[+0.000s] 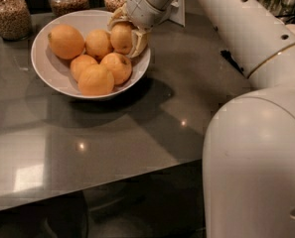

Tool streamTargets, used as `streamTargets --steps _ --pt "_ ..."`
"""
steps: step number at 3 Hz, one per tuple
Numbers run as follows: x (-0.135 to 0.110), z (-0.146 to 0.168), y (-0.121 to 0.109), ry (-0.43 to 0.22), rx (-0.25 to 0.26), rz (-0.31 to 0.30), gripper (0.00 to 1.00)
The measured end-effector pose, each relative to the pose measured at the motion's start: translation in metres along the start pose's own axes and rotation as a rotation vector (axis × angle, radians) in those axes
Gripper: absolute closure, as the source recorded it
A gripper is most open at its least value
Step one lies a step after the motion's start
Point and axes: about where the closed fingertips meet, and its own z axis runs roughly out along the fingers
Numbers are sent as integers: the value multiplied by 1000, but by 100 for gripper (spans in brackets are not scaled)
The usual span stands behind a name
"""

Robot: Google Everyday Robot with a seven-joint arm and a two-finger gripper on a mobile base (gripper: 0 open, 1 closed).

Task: Pick orange from white bowl

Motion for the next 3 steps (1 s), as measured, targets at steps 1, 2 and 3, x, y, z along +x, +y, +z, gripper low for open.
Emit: streamTargets --steps 1,2,3 --pt "-9 -16 -4 -2 23 -5 100" --pt "-27 -47 -9 -38 96 16 100" --pt "-33 -82 1 -106 185 76 100"
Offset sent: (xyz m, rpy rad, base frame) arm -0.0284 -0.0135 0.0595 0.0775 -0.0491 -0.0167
